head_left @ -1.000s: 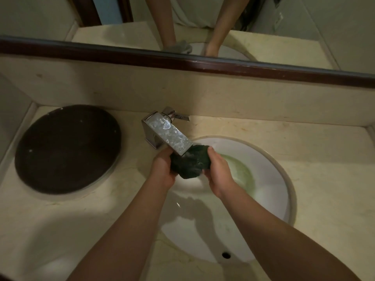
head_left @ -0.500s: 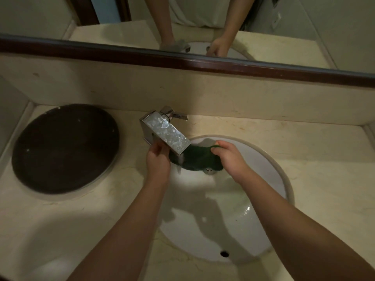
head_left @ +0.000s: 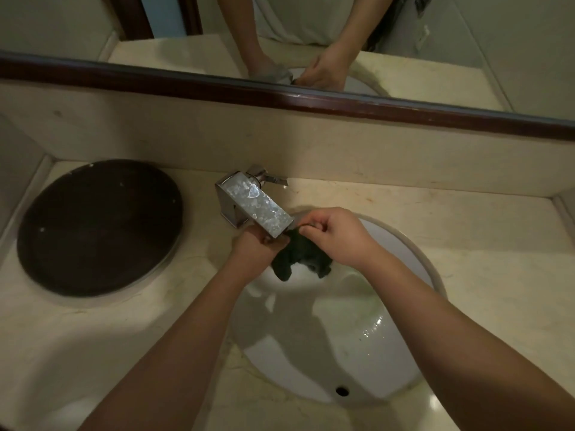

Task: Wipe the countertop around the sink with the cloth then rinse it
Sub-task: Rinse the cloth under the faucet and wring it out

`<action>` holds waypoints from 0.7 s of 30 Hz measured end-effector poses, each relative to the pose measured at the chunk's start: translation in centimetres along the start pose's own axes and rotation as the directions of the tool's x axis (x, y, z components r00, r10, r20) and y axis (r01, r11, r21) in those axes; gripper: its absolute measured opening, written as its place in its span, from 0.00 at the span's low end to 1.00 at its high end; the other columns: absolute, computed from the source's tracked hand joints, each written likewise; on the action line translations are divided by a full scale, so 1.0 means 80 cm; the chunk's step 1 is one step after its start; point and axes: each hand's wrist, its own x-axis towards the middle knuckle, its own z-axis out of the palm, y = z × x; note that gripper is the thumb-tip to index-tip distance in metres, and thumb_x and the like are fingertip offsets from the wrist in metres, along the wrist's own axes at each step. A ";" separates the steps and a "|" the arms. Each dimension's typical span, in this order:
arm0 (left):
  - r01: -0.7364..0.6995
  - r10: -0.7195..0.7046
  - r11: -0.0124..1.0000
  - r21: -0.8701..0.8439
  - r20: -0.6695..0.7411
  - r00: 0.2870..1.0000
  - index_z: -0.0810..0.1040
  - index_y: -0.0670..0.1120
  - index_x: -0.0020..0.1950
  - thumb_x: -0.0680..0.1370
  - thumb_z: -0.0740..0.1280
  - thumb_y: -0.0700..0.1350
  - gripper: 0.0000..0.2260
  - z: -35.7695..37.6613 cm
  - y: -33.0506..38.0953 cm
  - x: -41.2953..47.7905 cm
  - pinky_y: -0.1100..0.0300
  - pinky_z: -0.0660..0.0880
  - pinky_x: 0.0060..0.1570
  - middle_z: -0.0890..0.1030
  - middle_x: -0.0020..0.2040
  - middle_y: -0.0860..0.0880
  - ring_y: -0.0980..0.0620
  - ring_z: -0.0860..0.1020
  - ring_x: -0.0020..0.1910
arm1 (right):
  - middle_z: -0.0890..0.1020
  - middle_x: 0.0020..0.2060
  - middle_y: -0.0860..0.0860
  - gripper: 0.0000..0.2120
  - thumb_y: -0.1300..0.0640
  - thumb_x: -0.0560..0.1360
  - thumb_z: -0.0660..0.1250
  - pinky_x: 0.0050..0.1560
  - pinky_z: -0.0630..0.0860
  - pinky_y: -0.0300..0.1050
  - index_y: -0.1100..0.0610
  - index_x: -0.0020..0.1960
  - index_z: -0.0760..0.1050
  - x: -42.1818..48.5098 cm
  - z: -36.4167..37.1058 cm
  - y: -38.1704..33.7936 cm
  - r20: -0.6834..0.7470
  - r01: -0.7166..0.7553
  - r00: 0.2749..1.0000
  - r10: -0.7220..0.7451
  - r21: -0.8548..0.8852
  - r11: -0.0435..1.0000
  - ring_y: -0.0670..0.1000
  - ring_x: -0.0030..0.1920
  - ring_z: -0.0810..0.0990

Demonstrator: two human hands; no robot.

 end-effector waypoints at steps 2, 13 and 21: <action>0.003 0.002 0.999 0.037 -0.130 0.991 0.81 0.50 0.50 0.69 0.74 0.51 0.12 0.002 0.001 -0.005 0.51 0.78 0.54 0.83 0.48 0.48 0.49 0.81 0.50 | 0.73 0.27 0.40 0.09 0.48 0.76 0.67 0.37 0.66 0.40 0.42 0.37 0.75 -0.003 -0.005 0.000 -0.006 0.075 0.997 -0.077 -0.173 0.982 0.41 0.32 0.73; -0.051 0.187 0.942 0.332 -0.391 0.901 0.80 0.55 0.44 0.75 0.67 0.50 0.03 -0.008 -0.010 -0.035 0.53 0.56 0.63 0.75 0.53 0.59 0.48 0.64 0.67 | 0.78 0.30 0.50 0.21 0.42 0.77 0.60 0.43 0.75 0.48 0.53 0.32 0.75 -0.013 0.005 0.066 0.312 0.172 0.950 -0.009 -0.500 0.848 0.52 0.36 0.76; -0.128 0.119 0.992 0.003 -0.393 0.912 0.78 0.52 0.49 0.82 0.60 0.43 0.08 -0.010 -0.003 -0.035 0.65 0.72 0.43 0.80 0.45 0.54 0.58 0.78 0.46 | 0.77 0.34 0.56 0.09 0.63 0.73 0.65 0.43 0.74 0.53 0.59 0.35 0.70 -0.017 -0.015 0.051 0.100 -0.143 0.987 0.127 0.171 0.975 0.53 0.36 0.76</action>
